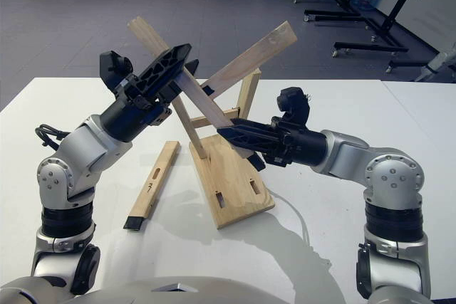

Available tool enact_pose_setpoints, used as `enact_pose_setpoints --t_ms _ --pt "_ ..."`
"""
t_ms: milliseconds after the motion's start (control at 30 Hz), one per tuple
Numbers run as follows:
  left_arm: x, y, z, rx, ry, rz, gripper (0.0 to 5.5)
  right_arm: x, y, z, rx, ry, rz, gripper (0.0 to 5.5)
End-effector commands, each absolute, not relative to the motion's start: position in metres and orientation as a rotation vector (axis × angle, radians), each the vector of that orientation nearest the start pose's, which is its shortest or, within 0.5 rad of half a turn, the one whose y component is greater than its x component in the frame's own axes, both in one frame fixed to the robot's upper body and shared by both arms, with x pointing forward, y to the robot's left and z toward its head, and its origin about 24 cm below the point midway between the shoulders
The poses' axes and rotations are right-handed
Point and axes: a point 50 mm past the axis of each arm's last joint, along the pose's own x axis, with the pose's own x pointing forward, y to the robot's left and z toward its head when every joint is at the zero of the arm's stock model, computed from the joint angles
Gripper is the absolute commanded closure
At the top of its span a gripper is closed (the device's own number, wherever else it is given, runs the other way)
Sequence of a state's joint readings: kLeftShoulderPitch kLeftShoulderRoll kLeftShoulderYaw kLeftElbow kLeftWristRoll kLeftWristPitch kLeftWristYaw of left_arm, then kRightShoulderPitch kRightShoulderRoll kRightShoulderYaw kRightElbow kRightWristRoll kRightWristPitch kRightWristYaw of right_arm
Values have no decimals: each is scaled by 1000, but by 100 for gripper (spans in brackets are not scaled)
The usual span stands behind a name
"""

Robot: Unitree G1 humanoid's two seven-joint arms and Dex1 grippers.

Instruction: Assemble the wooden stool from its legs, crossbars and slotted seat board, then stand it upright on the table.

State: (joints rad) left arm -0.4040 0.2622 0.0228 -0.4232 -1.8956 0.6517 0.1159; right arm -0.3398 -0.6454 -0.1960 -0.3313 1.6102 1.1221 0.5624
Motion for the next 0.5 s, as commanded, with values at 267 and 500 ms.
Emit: enact_pose_setpoints --t_ms 267,500 --pt "237 97 219 -1119 109 -1119 317 221 -163 195 665 230 1361 345" --pt "239 97 219 -1122 111 -1110 336 220 -158 191 647 244 1363 209"
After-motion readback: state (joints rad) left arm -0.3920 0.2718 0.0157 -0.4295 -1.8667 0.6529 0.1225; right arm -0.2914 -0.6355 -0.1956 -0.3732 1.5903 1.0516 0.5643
